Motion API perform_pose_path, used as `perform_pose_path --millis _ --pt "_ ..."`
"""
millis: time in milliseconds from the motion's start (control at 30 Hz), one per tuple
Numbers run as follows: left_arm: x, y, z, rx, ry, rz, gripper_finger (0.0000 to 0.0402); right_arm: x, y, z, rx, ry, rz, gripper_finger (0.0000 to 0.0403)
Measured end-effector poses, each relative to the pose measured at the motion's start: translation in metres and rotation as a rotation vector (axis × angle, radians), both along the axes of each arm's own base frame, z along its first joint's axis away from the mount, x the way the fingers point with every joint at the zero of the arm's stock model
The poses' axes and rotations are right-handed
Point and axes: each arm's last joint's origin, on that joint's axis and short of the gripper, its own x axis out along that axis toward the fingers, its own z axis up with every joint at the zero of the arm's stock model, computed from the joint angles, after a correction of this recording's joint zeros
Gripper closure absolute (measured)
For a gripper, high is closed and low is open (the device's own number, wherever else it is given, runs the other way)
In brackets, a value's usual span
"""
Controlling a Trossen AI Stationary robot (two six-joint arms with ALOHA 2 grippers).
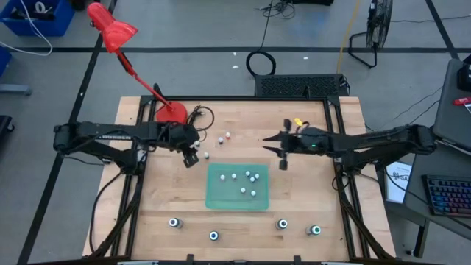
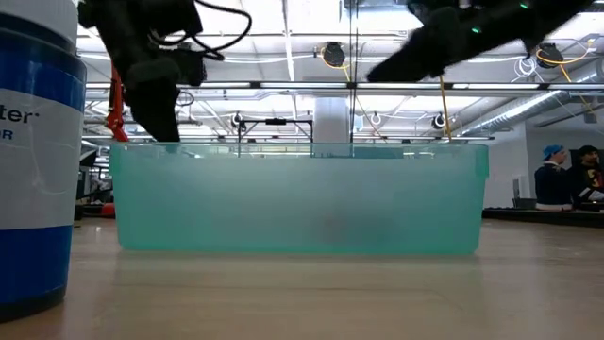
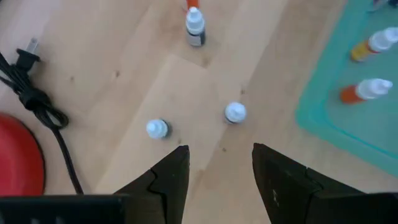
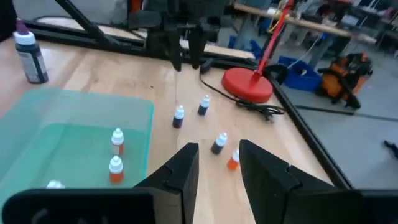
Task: Pick & Place food coloring
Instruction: Put the small blue food coloring bottle into the green bin
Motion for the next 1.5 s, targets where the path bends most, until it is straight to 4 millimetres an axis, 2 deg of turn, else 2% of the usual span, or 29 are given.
perform_pose_path --millis 267,467,567,633,833,1100,1267,1500 --pt "-0.009 0.024 -0.023 0.020 -0.006 0.032 0.0222 -0.076 -0.004 -0.040 -0.016 -0.230 -0.101 0.0298" --pt "-0.016 0.036 -0.030 0.021 0.008 0.089 0.0222 -0.109 -0.001 -0.063 -0.015 -0.358 -0.100 0.0298" --pt "-0.018 0.038 -0.033 0.016 0.015 0.096 0.0222 -0.118 -0.001 -0.059 0.010 -0.453 -0.107 0.0298" --pt "-0.017 0.038 -0.032 0.006 -0.005 0.089 0.0222 -0.123 -0.001 -0.057 0.043 -0.484 -0.132 0.0298" --pt "-0.015 0.038 -0.032 -0.014 -0.034 0.051 0.0222 -0.128 -0.002 -0.064 0.054 -0.425 -0.196 0.0298" --pt "-0.015 0.041 -0.034 -0.020 -0.026 0.123 0.0222 -0.128 -0.003 -0.065 0.042 -0.409 -0.237 0.0298" --pt "-0.012 0.052 -0.045 -0.051 0.027 0.180 0.0222 -0.128 -0.003 -0.065 0.042 -0.410 -0.237 0.0298" --pt "0.004 0.069 -0.057 -0.090 0.092 0.221 0.0222 -0.128 -0.003 -0.065 0.042 -0.410 -0.237 0.0298"
